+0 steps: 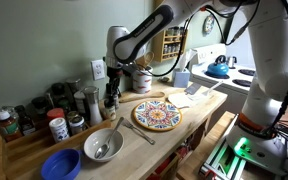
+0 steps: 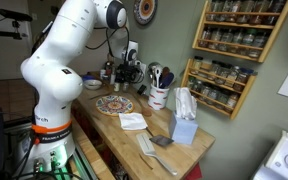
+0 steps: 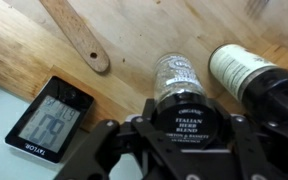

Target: Remove the spice bottle from the shelf

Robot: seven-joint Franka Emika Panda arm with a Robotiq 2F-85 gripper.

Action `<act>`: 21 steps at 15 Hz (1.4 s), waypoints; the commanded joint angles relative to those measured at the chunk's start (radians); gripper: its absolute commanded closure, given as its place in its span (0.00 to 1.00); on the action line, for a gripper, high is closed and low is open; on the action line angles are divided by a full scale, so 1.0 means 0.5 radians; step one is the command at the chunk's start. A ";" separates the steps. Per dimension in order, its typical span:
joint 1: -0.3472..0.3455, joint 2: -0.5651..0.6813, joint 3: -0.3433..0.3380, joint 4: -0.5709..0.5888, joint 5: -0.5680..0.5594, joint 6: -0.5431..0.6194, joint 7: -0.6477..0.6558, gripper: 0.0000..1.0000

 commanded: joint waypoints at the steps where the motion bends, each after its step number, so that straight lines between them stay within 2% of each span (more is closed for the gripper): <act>1: 0.013 0.020 0.001 0.061 0.014 -0.095 -0.031 0.71; 2: 0.013 0.018 0.001 0.062 0.015 -0.099 -0.030 0.62; 3: 0.017 0.009 -0.002 0.056 0.012 -0.102 -0.018 0.41; 4: 0.021 0.000 -0.006 0.050 0.005 -0.100 -0.011 0.31; 5: 0.025 -0.005 -0.008 0.051 0.000 -0.106 -0.003 0.26; 6: 0.027 -0.006 -0.008 0.058 -0.002 -0.115 -0.003 0.28; 7: 0.031 -0.007 -0.009 0.067 -0.005 -0.128 -0.002 0.22; 10: 0.043 -0.028 -0.010 0.069 -0.010 -0.157 0.008 0.16; 12: 0.057 -0.072 -0.013 0.046 -0.015 -0.161 0.041 0.06; 14: 0.059 -0.140 -0.004 -0.004 0.006 -0.147 0.065 0.00; 18: 0.024 -0.339 0.059 -0.160 0.164 -0.160 0.068 0.00; 21: -0.010 -0.526 0.111 -0.285 0.435 -0.251 0.046 0.00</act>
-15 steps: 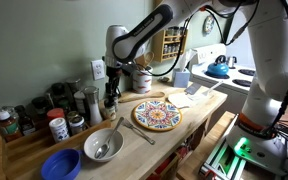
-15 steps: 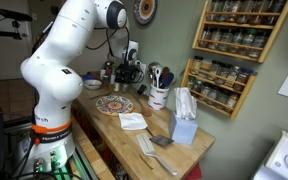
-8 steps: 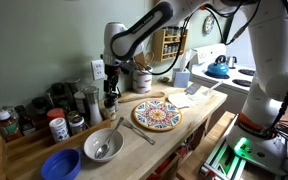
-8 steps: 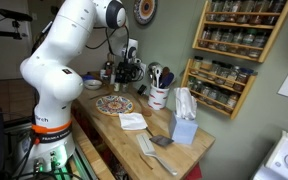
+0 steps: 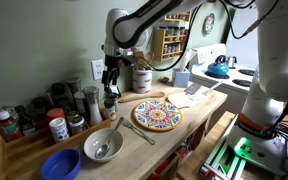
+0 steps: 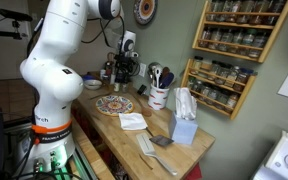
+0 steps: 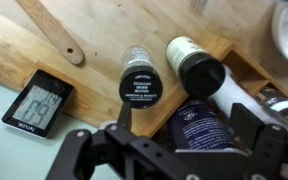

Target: Remove the spice bottle from the shelf

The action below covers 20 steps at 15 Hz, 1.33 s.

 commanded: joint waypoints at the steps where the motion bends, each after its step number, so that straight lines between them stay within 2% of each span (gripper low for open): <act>1: -0.049 -0.295 0.068 -0.221 0.307 -0.136 -0.011 0.00; 4: -0.022 -0.493 0.044 -0.261 0.453 -0.353 0.141 0.00; 8: -0.016 -0.746 0.002 -0.193 0.486 -1.085 0.428 0.00; 11: -0.014 -0.847 -0.005 -0.069 0.419 -1.635 0.639 0.00; 15: -0.002 -0.919 0.037 0.055 0.179 -2.139 0.571 0.00; 16: 0.004 -0.912 0.040 0.080 0.111 -2.231 0.480 0.00; 17: -0.012 -0.916 0.026 0.052 0.221 -2.097 0.556 0.00; 20: -0.013 -0.920 0.028 0.065 0.207 -2.118 0.545 0.00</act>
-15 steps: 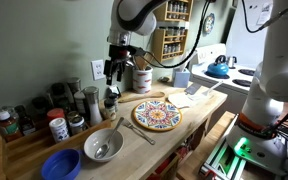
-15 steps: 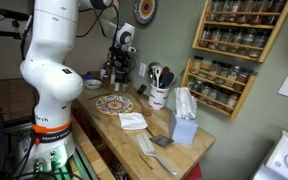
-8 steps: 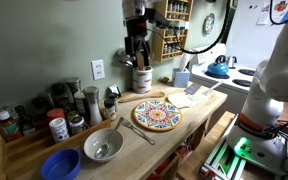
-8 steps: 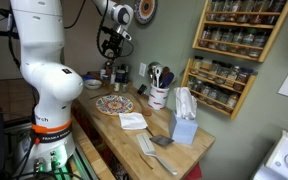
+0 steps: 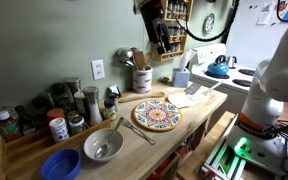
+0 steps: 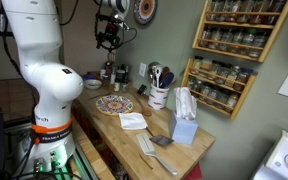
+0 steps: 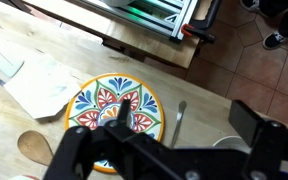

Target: Remove the spice bottle from the shelf

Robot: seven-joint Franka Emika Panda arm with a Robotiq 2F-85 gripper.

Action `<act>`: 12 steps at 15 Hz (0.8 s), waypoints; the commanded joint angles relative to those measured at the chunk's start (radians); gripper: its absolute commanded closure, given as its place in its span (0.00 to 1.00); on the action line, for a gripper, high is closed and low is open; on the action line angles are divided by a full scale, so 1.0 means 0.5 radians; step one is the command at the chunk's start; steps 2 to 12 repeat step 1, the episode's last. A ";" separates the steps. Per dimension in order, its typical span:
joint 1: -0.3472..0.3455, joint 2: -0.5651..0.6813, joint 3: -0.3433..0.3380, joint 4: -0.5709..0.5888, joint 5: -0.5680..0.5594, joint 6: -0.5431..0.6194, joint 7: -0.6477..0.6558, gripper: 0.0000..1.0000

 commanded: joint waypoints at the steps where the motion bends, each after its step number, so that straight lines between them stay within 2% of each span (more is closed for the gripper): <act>1: -0.005 0.009 0.004 0.008 0.000 -0.005 0.002 0.00; 12: -0.005 0.009 0.004 0.008 0.000 -0.005 0.002 0.00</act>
